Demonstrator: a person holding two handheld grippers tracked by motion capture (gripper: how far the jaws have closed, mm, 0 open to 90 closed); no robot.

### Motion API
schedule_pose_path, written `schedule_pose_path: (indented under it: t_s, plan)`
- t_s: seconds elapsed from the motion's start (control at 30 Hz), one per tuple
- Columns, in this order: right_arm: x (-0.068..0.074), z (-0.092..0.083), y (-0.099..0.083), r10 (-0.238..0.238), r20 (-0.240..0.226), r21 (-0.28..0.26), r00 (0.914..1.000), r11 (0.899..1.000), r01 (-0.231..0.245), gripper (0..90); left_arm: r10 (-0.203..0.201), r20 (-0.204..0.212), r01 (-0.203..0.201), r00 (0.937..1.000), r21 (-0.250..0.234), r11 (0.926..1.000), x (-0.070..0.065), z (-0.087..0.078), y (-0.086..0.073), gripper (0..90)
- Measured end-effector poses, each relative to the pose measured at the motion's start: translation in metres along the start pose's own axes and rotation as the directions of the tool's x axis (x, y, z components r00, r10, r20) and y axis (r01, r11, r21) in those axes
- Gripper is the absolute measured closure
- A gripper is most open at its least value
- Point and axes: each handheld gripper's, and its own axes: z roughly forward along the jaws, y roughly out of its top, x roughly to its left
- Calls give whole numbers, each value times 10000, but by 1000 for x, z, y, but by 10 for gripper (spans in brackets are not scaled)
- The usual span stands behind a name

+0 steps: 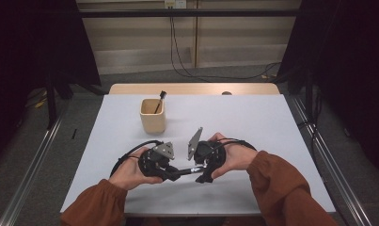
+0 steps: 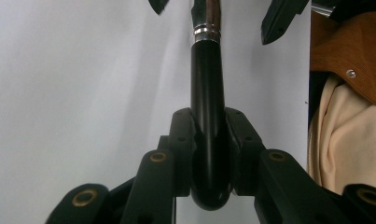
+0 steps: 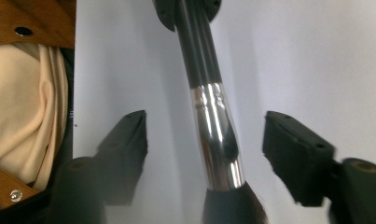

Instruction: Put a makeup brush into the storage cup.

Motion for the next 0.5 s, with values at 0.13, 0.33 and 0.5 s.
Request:
schedule_pose_path:
  t_s: [0.13,0.33,0.5]
  plan:
    - [-3,-4,-3,284,293,-352,9992,9990,-273,163,-71,5,71,10000,-32,10000,1,-4,-2,749]
    - [-6,-9,-11,783,367,-585,9963,9954,-760,122,-175,-221,168,9996,-289,9994,3,-8,-10,749]
    - [-10,-13,-18,1109,401,-843,9930,9907,-1073,84,-346,-377,325,9987,-562,9979,3,-13,-19,749]
